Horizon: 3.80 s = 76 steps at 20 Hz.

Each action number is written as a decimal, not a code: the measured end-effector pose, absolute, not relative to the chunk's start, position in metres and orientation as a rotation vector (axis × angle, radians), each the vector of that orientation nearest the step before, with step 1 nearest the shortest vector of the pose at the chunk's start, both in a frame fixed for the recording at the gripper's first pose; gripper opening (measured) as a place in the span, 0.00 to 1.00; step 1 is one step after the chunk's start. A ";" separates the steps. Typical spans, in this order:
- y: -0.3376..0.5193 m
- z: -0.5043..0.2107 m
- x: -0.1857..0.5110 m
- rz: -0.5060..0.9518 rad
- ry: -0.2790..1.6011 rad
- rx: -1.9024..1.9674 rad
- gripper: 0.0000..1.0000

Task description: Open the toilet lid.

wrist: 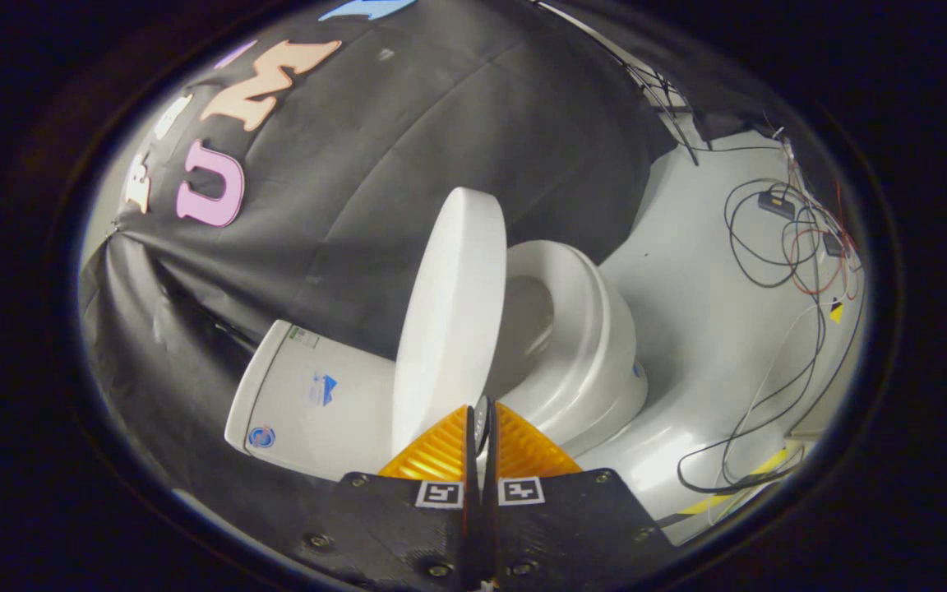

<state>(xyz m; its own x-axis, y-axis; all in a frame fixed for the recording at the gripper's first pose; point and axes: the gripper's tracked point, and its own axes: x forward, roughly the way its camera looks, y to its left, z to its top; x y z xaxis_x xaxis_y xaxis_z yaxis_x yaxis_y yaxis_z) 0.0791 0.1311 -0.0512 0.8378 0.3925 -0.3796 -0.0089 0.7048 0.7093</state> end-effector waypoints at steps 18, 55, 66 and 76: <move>0.166 0.006 0.068 0.275 0.471 0.654 0.01; 0.256 0.088 0.044 0.313 0.282 0.293 0.01; 0.292 0.106 0.038 0.342 0.240 0.218 0.02; 0.323 0.114 0.036 0.303 0.189 0.081 0.02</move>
